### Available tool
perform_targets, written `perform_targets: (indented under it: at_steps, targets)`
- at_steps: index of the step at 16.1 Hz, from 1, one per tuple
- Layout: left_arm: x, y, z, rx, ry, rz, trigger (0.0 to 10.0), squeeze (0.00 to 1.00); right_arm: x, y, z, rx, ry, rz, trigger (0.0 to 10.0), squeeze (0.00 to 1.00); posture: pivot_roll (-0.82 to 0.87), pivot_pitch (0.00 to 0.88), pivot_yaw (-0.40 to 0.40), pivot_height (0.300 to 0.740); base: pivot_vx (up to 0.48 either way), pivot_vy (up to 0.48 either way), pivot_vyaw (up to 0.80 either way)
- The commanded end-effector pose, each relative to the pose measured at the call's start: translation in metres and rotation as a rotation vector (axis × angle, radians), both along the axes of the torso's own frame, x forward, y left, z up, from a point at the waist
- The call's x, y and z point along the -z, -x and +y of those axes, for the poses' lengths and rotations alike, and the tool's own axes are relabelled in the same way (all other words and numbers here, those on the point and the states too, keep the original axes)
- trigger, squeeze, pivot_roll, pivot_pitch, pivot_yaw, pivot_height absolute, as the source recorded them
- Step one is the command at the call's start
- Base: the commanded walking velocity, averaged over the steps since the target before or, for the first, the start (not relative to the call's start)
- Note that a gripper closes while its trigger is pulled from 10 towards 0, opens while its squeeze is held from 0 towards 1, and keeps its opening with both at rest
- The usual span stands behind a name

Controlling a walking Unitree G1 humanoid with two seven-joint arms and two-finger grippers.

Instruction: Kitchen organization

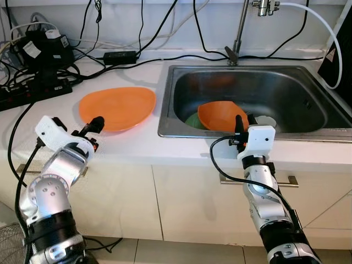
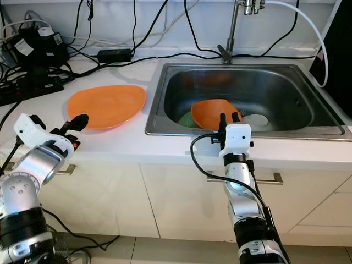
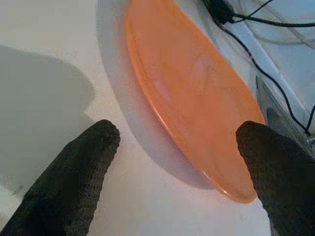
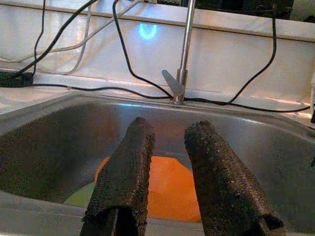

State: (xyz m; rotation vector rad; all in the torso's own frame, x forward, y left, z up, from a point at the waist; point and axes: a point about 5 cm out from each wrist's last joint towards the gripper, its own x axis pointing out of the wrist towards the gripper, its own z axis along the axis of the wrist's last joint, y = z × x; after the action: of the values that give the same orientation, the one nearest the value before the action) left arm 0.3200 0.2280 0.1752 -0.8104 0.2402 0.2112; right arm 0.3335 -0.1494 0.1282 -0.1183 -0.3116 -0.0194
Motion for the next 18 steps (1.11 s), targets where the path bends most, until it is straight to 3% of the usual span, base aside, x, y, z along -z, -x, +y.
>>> perform_targets:
  at_steps: [1, 4, 9, 13, 18]
  targets:
    - [0.001, -0.002, 0.001, -0.001, -0.002, 0.042, 10.0, 0.00, 0.002, -0.001, 0.004, -0.014, -0.009, 0.012, 10.0, 0.00, 0.09, 0.000, 0.077, 0.740, 0.000, 0.000, 0.00]
    - [0.000, -0.005, -0.003, 0.006, 0.027, 0.068, 10.0, 0.00, 0.002, -0.001, 0.003, -0.011, -0.008, 0.012, 10.0, 0.00, 0.09, 0.000, 0.077, 0.740, 0.000, 0.000, 0.00]
    - [-0.005, -0.018, -0.031, 0.058, 0.153, 0.091, 10.0, 0.00, 0.001, -0.001, 0.003, -0.011, -0.008, 0.008, 10.0, 0.00, 0.08, 0.000, 0.080, 0.740, 0.000, 0.000, 0.00]
    - [-0.012, -0.029, -0.043, 0.087, 0.151, 0.086, 10.0, 0.00, 0.001, -0.001, 0.001, -0.009, -0.005, 0.008, 10.0, 0.00, 0.08, 0.000, 0.081, 0.740, 0.000, 0.000, 0.00]
    - [-0.013, -0.040, -0.042, 0.047, 0.136, 0.098, 10.0, 0.00, 0.001, 0.000, 0.001, -0.007, -0.004, 0.009, 10.0, 0.00, 0.07, 0.000, 0.082, 0.740, 0.000, 0.000, 0.00]
